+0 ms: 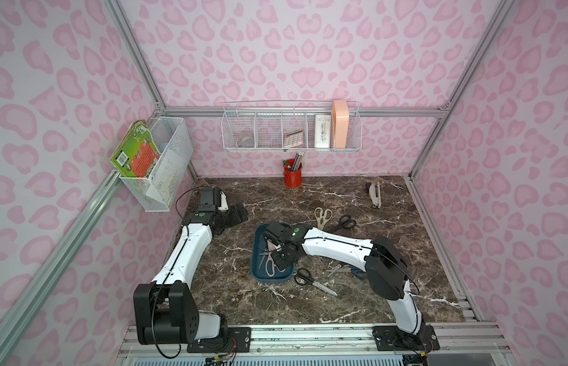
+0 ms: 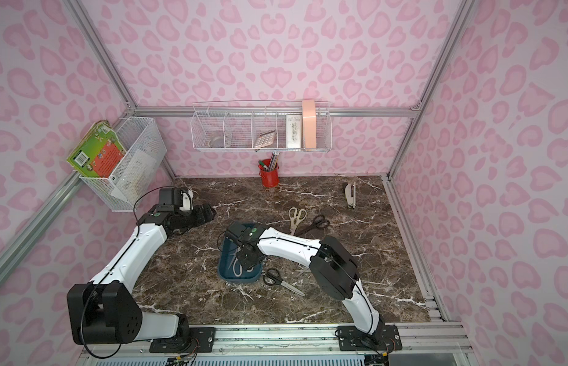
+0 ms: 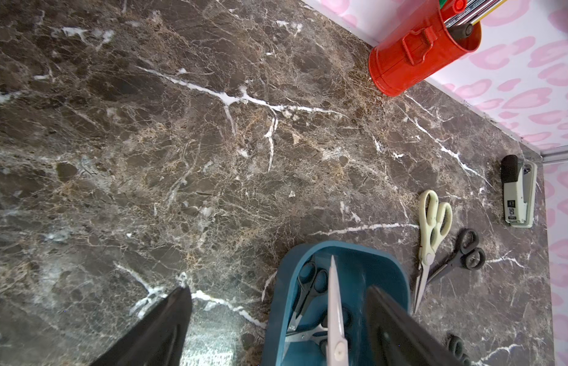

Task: Put the scissors into the storage box
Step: Place the scissors in the storage box.

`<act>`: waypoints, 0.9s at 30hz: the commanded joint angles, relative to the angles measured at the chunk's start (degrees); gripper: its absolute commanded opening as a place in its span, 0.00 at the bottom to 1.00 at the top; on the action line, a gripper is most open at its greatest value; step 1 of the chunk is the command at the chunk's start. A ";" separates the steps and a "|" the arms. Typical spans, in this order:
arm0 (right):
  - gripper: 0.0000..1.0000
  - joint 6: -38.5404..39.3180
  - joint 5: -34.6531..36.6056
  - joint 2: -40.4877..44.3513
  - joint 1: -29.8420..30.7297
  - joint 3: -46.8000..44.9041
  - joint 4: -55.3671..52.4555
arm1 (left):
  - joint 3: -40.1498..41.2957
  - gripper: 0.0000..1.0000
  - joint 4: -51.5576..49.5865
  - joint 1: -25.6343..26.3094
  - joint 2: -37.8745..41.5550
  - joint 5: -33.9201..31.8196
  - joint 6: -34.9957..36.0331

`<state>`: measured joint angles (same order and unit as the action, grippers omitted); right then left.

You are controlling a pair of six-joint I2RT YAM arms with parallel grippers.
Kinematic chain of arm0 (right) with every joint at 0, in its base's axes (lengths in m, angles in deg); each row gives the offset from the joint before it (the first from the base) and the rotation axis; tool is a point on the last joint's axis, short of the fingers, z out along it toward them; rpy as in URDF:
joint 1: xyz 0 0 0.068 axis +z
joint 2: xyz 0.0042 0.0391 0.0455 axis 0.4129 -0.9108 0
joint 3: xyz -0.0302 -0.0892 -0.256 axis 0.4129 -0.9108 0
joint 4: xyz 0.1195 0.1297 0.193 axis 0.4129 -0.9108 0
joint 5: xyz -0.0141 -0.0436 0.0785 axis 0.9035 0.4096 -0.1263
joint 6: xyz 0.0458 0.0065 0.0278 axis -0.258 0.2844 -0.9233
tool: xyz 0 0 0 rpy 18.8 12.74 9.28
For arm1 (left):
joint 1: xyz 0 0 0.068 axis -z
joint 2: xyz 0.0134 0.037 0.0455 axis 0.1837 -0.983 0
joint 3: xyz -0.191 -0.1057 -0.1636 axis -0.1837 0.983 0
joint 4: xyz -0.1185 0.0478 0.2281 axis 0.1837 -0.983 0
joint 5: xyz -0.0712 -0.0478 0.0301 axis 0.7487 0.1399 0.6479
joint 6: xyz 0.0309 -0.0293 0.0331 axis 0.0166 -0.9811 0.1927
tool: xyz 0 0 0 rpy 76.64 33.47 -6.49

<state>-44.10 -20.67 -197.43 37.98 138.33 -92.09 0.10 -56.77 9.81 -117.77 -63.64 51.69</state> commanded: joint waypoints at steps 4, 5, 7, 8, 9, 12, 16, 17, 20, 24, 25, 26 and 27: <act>0.00 -1.98 -1.76 -2.23 0.02 0.05 0.72 | -0.06 0.90 -0.50 -0.13 0.56 0.20 0.38; 0.00 -2.07 -1.78 -2.57 -0.05 0.24 0.86 | -0.06 0.90 -0.49 -0.14 0.57 0.25 0.41; 0.00 -2.03 -1.72 -3.46 0.00 0.92 0.62 | 0.00 0.90 -0.53 -0.10 0.64 0.32 0.38; 0.00 -2.07 -1.66 -3.81 -0.09 1.28 0.36 | -0.02 0.90 -0.44 -0.16 0.56 0.29 0.41; 0.04 -2.17 -1.01 -4.21 -0.03 1.82 -0.20 | 0.02 0.90 -0.48 -0.16 0.60 0.38 0.41; 0.17 -1.86 -0.38 -3.61 -0.02 2.38 -0.46 | -0.06 0.90 -0.42 -0.10 0.49 0.44 0.37; 0.27 -1.30 -0.21 -1.34 -0.58 2.88 0.33 | -0.05 0.90 -0.31 -0.19 0.34 0.66 0.40; 0.27 -0.86 -0.51 -0.83 -0.88 3.03 0.42 | 0.00 0.90 -0.32 -0.10 0.25 0.83 0.38; 0.27 -0.33 -0.34 1.20 -1.67 3.46 0.00 | -0.06 0.90 -0.31 -0.15 -0.19 0.96 0.46; 0.26 0.87 1.83 6.21 -3.11 0.59 -0.27 | 0.13 0.90 -0.15 -0.15 -0.72 2.11 0.29; 0.26 0.99 2.32 7.67 -3.58 -0.65 -0.23 | 0.20 0.90 0.08 -0.11 -0.77 2.68 0.15; 0.26 1.37 2.26 9.28 -4.34 -2.53 0.10 | 0.29 0.90 0.25 -0.06 -1.00 3.40 -0.04; 0.26 1.53 2.21 10.94 -5.15 -4.61 0.53 | 0.35 0.90 0.53 -0.03 -1.15 4.13 -0.27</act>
<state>-43.96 -20.10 -189.28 34.03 136.76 -91.13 0.27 -56.70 9.75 -118.58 -61.89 51.66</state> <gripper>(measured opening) 0.262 0.900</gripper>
